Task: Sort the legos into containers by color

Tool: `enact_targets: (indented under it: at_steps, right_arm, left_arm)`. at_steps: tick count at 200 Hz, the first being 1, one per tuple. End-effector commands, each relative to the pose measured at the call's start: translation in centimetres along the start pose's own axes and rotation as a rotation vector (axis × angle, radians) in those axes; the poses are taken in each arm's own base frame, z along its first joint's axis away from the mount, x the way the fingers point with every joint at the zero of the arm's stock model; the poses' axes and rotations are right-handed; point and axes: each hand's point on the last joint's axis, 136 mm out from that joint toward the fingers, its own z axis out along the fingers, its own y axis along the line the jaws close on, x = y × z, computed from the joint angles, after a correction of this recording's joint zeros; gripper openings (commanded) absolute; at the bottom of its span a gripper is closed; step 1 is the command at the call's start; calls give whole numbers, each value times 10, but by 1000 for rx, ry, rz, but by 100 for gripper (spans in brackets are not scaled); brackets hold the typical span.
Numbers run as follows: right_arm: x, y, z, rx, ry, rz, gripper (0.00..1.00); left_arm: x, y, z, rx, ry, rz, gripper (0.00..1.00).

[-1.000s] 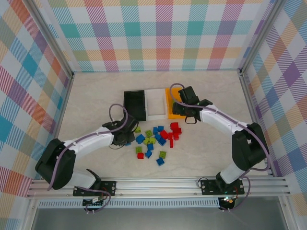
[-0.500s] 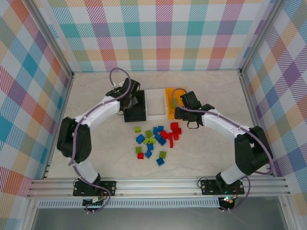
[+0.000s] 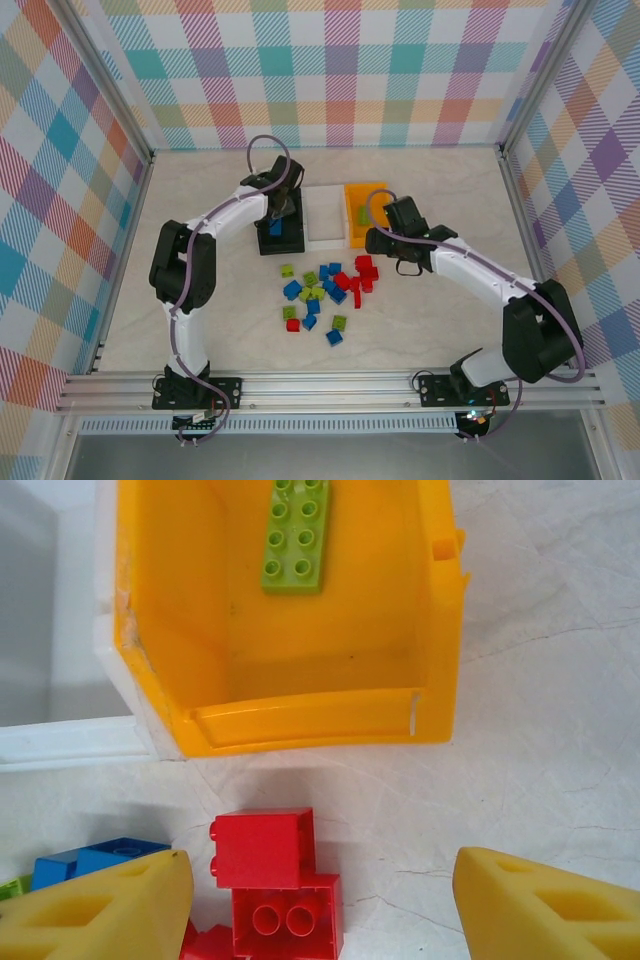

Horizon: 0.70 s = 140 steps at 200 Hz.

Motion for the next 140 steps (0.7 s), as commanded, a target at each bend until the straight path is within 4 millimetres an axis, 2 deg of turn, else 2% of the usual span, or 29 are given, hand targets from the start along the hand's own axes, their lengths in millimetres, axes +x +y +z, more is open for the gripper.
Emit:
enact_targets:
  at_steps: [1, 25, 42, 51, 80, 115, 140]
  right_arm:
    - [0, 5, -9, -41, -8, 18, 70]
    - [8, 11, -12, -80, 18, 10, 69]
    - [25, 20, -15, -120, 60, -20, 70]
    - [37, 27, -17, -146, 89, -51, 70]
    - [86, 50, -28, -221, 192, -164, 72]
    - [143, 72, -39, -265, 309, -260, 74]
    - [168, 86, -35, -274, 351, -299, 74]
  left_arm:
    - [-10, 1, -15, 19, -12, -8, 67]
    - [-18, -7, -49, 111, -59, -34, 81]
    - [-17, -13, -81, 194, -93, -43, 91]
    - [-12, -16, -97, 239, -107, -40, 100]
    - [21, -13, -137, 350, -117, -27, 100]
    - [79, 16, -151, 391, -97, -17, 100]
    - [110, 43, -149, 393, -70, -30, 100]
